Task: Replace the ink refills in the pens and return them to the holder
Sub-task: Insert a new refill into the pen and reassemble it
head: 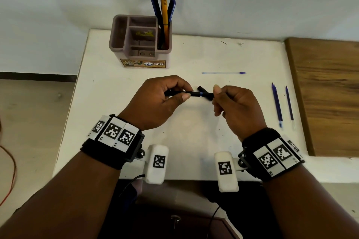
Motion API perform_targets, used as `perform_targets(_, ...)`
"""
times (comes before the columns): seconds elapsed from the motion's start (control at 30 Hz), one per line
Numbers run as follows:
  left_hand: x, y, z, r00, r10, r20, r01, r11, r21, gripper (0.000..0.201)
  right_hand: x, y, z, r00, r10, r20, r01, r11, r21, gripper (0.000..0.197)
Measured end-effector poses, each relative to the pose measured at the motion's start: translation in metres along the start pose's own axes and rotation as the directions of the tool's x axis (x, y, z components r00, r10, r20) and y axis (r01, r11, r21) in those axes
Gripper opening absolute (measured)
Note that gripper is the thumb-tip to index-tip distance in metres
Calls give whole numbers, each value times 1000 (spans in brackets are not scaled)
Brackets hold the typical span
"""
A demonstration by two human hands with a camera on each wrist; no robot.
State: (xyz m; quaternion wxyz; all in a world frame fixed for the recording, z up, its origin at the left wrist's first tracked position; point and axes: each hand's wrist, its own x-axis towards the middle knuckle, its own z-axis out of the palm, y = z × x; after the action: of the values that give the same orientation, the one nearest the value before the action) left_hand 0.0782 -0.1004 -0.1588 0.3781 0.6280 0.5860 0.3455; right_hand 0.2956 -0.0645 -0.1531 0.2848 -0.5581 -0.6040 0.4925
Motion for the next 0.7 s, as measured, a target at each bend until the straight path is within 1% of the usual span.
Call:
perform_targets(0.03,0,0,0,1000,4,2,-4,1000,1,10,0,0,0,1000,4,-1,-4,1000,-4,48)
perform_targets(0.07,0,0,0,1000,6,4,-6,1000,1,11,-1,-1,0,1000,12,-1,-12,1000,5,48)
perform_targets(0.13,0,1,0,1000,3,3,-3,1000,0,11,0,1,0,1000,12,-2,-12,999,30,40)
perform_targets(0.17,0,1,1,1000,-1,3,1,1000,-3,11,0,2,0,1000,9,-2,-9,1000,24,40)
perform_targets(0.23,-1,1,1,1000,-5,6,5,1000,-4,11,0,4,0,1000,8,9,-8,1000,-24,50)
perform_targets(0.27,-1,1,0,1000,-4,5,4,1000,-3,11,0,4,1,1000,14,14,-14,1000,-24,51)
perform_targets(0.37,-1,2,0,1000,-3,1,3,1000,-9,12,1,5,0,999,24,25,-25,998,59,34)
perform_targets(0.4,-1,3,0,1000,0,2,0,1000,-7,12,1,6,0,999,21,28,-22,998,62,34)
perform_targets(0.47,-1,4,1,1000,5,7,-5,1000,-4,12,1,7,0,999,11,35,-13,999,39,45)
perform_targets(0.5,-1,4,1,1000,6,7,-6,1000,-4,12,1,7,1,999,13,35,-14,999,41,47)
perform_targets(0.6,-1,5,0,1000,6,2,-6,1000,0,13,1,7,1,999,9,40,-13,996,84,39)
perform_targets(0.7,-2,6,0,1000,7,6,-7,1000,9,13,1,8,1,999,-4,38,3,999,34,53)
